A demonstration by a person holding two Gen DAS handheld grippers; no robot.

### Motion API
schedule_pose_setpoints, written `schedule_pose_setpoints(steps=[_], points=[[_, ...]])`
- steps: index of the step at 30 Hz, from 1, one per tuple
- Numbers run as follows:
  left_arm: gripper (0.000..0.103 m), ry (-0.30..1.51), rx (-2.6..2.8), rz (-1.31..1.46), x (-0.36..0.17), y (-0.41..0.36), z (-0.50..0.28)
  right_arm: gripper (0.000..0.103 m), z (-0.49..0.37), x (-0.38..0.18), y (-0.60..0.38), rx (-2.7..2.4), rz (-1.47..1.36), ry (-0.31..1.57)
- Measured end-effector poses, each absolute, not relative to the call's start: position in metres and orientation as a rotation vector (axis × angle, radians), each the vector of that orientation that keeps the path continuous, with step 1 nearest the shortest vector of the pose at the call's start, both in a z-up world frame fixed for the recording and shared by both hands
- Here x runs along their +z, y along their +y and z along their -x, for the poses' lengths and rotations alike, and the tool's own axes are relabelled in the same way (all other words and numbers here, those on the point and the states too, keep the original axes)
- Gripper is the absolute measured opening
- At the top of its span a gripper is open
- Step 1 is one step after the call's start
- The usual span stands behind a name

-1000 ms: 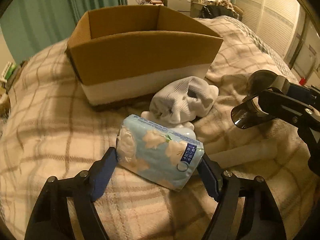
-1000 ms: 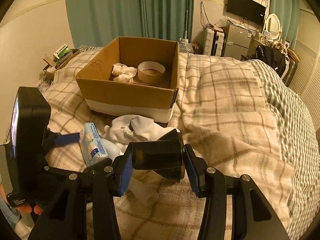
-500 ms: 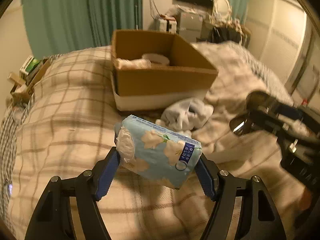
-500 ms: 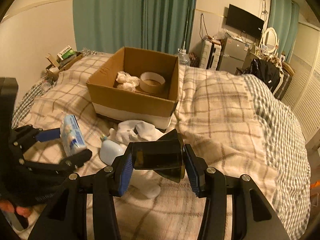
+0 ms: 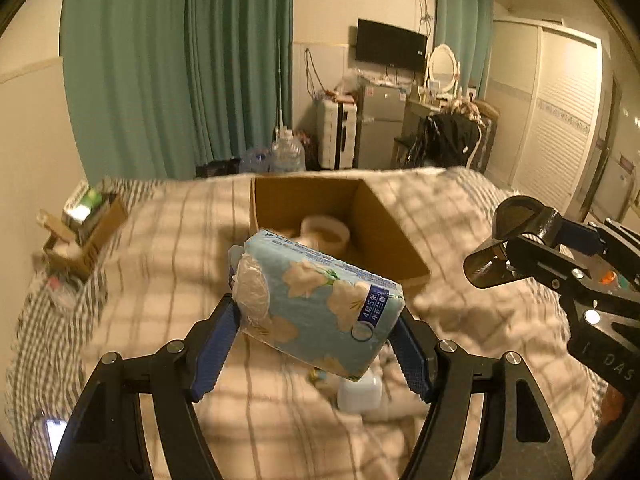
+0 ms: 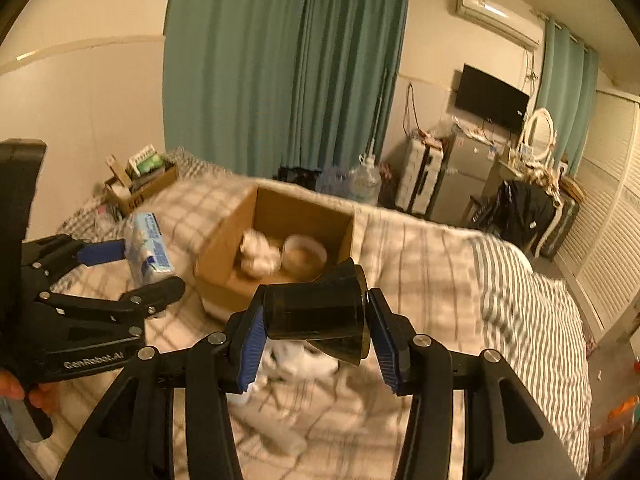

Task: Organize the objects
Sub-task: 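Carry tissue pack and black cup into the box and open both tools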

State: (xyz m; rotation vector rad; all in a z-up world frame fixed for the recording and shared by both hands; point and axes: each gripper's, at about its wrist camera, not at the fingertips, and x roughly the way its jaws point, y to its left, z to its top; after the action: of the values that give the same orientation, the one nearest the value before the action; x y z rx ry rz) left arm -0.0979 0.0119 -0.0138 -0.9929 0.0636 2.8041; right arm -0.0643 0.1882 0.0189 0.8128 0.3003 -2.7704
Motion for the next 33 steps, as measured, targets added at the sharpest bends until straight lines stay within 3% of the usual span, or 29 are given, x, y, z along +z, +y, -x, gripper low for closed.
schedule_pose_setpoints(steps=[12,24,30,32,33], points=[[0.074,0.061,2.824,0.976,0.001,0.015,0.187,0.047,0.165,0.059,0.165,-2.738,-0.72,0.272],[0.074,0.085,2.747,1.09,-0.068,0.026,0.238,0.047,0.266,-0.021,0.145,-2.62,-0.928,0.225],[0.078,0.03,2.709,1.082,-0.075,0.024,0.241,0.047,0.279,-0.045,0.147,-2.573,-0.996,0.177],[0.083,0.005,2.7,1.09,-0.075,0.023,0.241,0.055,0.275,-0.044,0.151,-2.6,-0.979,0.174],[0.089,-0.013,2.694,1.104,-0.075,0.021,0.239,0.069,0.273,-0.042,0.155,-2.615,-0.973,0.16]])
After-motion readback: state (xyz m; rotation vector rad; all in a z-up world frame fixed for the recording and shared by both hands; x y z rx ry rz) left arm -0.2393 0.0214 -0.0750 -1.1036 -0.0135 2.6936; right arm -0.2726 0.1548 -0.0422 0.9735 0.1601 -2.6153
